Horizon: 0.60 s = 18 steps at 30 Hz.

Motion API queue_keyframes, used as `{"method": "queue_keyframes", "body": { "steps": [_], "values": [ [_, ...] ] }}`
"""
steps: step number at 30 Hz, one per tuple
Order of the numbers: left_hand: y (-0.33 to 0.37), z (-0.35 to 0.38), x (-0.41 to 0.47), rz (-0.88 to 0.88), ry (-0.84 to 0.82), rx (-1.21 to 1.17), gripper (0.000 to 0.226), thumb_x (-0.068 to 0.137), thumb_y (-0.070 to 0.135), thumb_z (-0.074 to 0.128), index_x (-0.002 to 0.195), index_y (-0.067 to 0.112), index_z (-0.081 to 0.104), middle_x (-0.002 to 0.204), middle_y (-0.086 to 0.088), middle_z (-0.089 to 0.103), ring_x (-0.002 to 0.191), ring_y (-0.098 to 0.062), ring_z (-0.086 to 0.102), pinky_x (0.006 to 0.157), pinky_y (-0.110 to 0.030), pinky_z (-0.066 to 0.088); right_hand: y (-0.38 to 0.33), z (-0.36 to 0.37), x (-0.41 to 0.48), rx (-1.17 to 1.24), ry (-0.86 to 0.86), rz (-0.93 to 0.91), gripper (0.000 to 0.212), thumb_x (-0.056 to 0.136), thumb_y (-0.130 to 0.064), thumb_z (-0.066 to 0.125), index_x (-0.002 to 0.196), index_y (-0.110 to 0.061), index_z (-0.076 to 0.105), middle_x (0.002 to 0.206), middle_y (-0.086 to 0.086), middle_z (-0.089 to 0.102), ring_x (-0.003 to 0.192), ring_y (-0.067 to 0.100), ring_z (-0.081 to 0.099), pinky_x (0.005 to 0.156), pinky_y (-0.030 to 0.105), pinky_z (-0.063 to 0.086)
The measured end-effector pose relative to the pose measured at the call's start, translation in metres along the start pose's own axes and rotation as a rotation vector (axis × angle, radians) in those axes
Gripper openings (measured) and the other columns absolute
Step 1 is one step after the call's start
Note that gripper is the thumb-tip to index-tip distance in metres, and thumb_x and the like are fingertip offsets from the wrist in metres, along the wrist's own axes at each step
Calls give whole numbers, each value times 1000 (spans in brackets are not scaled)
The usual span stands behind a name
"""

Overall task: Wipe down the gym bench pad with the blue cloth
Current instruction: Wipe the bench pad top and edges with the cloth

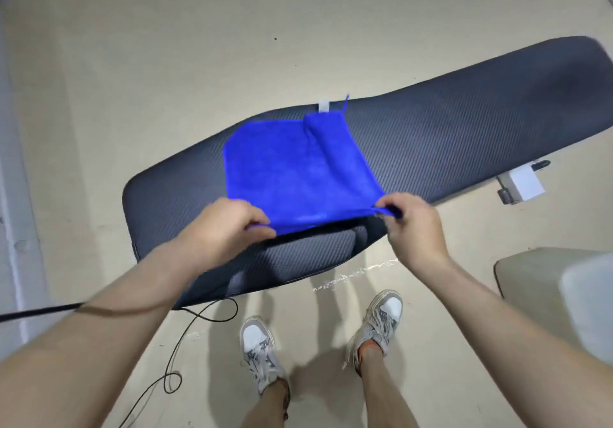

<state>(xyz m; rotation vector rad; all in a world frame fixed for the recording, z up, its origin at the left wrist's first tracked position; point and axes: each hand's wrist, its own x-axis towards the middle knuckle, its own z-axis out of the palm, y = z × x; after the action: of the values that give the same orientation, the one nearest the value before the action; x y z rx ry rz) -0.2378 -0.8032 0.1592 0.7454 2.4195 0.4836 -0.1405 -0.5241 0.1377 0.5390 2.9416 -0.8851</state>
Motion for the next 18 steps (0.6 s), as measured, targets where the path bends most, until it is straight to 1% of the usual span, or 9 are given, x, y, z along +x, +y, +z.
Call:
{"method": "queue_keyframes", "body": {
  "steps": [3,5,6,8,10,12,14,16,18],
  "values": [
    [-5,47,-18,-73,-262,-24,27,85,42,63,78,16,66,70,1,63,68,-18,54,64,-28,42,26,21,-37,-116,-261,34,20,83,1,65,93,-15,74,89,5,73,85,31,65,75,35,50],
    [-6,65,-29,-101,-416,-32,30,86,37,61,65,17,57,61,4,52,60,-15,48,56,-24,36,35,23,-56,-128,-391,48,25,87,1,61,99,-16,75,100,1,75,92,27,68,81,35,51],
    [-7,73,-33,-114,-470,-53,34,87,35,60,59,19,52,58,6,49,57,-11,45,54,-22,33,38,22,-63,-121,-442,52,26,88,0,60,100,-16,75,104,-2,75,94,23,68,81,29,50],
    [-9,80,-39,-152,-534,-111,35,88,34,58,57,20,51,58,8,48,56,-7,43,56,-22,34,42,17,-67,-55,-528,112,26,89,0,59,100,-16,76,103,-5,75,91,16,67,74,12,43],
    [-11,80,-39,-209,-560,-209,30,91,29,54,63,18,53,63,7,48,58,-10,43,58,-23,36,41,9,-61,32,-621,200,26,90,-1,61,97,-20,77,95,-4,74,85,15,66,68,6,41],
    [-13,70,-35,-247,-486,-308,22,94,21,50,73,18,58,71,4,53,63,-10,45,60,-22,37,36,-1,-45,85,-652,229,23,91,-4,62,94,-21,77,87,0,74,81,17,66,72,16,48],
    [-16,58,-24,-257,-300,-308,17,96,14,48,93,17,65,85,3,61,77,-13,52,68,-23,36,30,-7,-21,54,-604,174,19,91,-8,62,94,-20,77,79,-1,72,78,19,65,75,28,51],
    [-21,47,-12,-277,-118,-264,21,96,10,48,97,20,66,90,-1,63,86,-21,55,72,-25,34,17,-9,1,-38,-499,65,17,91,-13,61,94,-22,75,76,-7,70,78,17,64,77,32,51],
    [-29,38,9,-352,35,-236,21,96,12,48,99,21,67,96,-9,66,96,-31,58,79,-29,40,0,-5,25,-105,-331,1,17,91,-18,58,97,-24,73,82,-2,72,84,25,66,80,35,52]
  ]
}}
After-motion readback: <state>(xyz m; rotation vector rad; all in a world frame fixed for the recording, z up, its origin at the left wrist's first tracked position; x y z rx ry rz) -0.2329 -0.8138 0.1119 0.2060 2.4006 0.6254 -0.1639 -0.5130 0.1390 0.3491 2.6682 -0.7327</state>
